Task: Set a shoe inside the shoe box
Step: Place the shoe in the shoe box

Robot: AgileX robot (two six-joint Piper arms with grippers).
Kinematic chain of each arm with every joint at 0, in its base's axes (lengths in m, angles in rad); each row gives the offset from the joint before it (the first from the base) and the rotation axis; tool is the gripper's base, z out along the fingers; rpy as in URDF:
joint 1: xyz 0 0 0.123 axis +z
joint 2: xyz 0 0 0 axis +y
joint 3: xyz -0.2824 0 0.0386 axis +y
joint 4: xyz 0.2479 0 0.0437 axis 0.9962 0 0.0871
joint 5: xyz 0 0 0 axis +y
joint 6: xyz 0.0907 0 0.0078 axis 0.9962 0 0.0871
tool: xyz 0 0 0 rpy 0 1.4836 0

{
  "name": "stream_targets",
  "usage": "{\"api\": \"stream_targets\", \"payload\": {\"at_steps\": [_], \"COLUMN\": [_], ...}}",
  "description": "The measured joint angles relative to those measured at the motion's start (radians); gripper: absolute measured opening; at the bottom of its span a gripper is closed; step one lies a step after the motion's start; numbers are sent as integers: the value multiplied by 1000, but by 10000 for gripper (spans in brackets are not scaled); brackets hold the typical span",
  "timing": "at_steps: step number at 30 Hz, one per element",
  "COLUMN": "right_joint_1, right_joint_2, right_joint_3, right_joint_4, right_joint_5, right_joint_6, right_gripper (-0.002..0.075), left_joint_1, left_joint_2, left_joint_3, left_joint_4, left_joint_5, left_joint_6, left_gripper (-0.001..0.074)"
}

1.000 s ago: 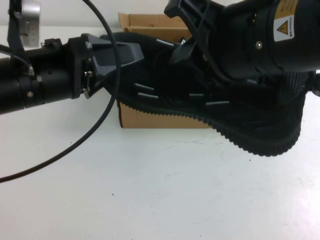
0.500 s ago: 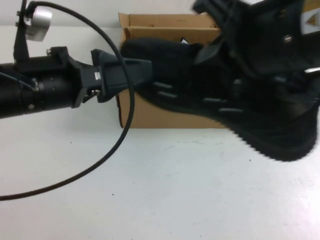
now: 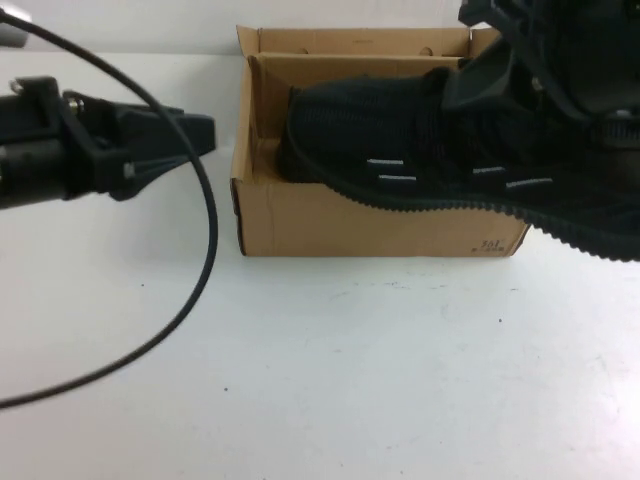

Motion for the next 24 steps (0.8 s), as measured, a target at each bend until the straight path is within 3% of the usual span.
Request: {"api": "stream_targets", "payload": {"at_steps": [2,3,6,14,18,24], "right_joint_1": [-52,-83,-167,-283,-283,-283], "right_joint_2": [31,49,105,272,370,515], "right_joint_3": [0,0,0,-7,-84,-250], "right_joint_4": [95,152,311,631,670,668], "right_joint_5": [0,-2,-13,-60,-58,-47], "right_joint_6": [-94,-154,-319,-652,-706,-719], "right_gripper": [-3,-3,-3,-3,-3,-3], "left_joint_1": [0,0,0,-77,-105,-107], "left_joint_2": [-48,-75,-159,-366,-442,-491], "left_joint_3": [-22,-32,-42,-44,-44,-44], "left_joint_4": [63,102,227,652,796,853], "left_joint_5": [5,6,-6,-125,-161,-154], "left_joint_6": [11,11,-19,-323,-489,-593], "left_gripper": [145,94,27,0,-1,-1]}}
